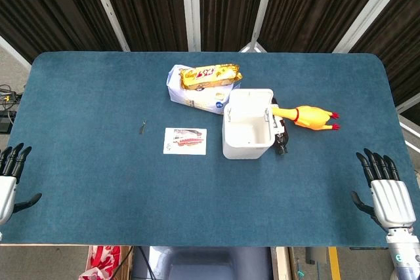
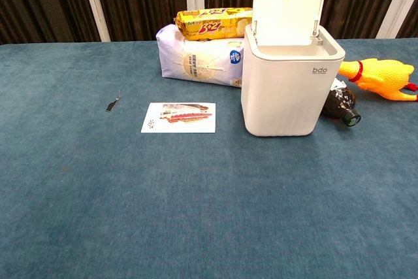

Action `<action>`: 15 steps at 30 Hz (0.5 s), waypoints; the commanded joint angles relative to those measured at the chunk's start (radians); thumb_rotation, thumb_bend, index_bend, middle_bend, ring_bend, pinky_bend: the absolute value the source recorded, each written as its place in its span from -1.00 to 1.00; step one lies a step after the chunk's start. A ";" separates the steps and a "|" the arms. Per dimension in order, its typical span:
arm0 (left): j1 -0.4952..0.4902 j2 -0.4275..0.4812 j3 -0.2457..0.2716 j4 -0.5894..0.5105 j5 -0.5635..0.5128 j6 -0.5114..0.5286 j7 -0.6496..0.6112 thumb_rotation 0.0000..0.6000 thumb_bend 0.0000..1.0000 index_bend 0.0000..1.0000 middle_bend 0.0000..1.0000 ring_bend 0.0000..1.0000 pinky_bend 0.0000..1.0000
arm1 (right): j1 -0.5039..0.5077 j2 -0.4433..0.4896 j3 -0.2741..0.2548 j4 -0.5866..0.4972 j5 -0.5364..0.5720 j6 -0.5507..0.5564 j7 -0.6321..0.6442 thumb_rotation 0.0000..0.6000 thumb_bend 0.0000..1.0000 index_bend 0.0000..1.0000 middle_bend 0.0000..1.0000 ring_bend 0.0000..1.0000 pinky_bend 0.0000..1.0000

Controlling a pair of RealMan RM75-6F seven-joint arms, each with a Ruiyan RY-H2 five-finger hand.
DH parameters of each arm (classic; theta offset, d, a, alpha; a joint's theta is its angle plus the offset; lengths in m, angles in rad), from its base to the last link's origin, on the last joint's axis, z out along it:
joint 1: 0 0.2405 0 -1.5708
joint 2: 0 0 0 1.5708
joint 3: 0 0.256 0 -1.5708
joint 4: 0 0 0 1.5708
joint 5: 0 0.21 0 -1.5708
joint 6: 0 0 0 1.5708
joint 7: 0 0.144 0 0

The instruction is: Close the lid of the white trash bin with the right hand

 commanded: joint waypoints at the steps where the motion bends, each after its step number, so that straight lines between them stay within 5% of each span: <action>1: 0.000 0.000 0.000 -0.001 -0.001 0.000 0.000 1.00 -1.00 -1.00 -1.00 -1.00 -1.00 | -0.001 0.000 0.000 0.000 0.000 0.000 0.001 1.00 -0.29 -1.00 -1.00 -1.00 -1.00; 12: 0.000 0.004 -0.001 -0.008 -0.001 0.000 -0.003 1.00 -1.00 -1.00 -1.00 -1.00 -1.00 | 0.002 0.009 0.007 -0.026 -0.012 0.010 0.006 1.00 -0.29 -1.00 -1.00 -1.00 -1.00; 15: 0.000 0.007 -0.003 -0.007 -0.002 0.000 -0.004 1.00 -1.00 -1.00 -1.00 -1.00 -1.00 | 0.018 0.031 0.023 -0.073 0.002 -0.011 0.021 1.00 -0.30 -1.00 -1.00 -0.96 -0.78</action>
